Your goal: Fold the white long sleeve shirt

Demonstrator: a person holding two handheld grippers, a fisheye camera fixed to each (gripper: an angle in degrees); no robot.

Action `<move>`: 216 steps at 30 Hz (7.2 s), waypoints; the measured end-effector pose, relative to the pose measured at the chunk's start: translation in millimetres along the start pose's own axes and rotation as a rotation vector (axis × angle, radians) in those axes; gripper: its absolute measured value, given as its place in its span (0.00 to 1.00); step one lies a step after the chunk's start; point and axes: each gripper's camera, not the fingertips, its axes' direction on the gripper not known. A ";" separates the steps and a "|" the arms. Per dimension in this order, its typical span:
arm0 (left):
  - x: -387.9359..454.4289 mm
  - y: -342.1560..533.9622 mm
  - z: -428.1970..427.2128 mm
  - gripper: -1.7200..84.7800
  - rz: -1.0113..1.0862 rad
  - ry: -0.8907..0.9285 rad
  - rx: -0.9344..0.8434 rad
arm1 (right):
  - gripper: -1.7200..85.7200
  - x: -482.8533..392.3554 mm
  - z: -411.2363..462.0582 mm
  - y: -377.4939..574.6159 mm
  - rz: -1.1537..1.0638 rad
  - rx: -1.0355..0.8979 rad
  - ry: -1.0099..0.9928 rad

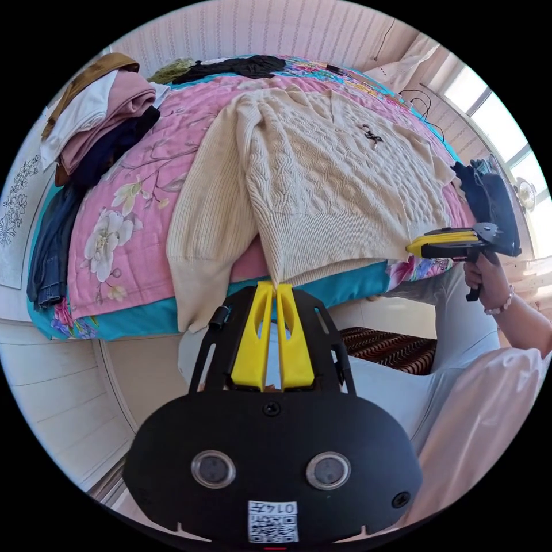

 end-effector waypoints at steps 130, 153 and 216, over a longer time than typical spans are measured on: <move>864.9 -514.5 186.9 0.08 1.098 0.052 0.069 | 0.02 484.5 -418.4 611.3 0.943 1.046 0.315; 717.4 -530.9 175.3 0.01 0.953 -0.250 0.018 | 0.02 453.2 -379.3 580.1 0.972 1.079 0.292; -279.8 88.8 -77.6 0.01 -0.712 -0.008 0.732 | 0.04 -226.5 70.9 -173.6 -0.495 0.027 0.124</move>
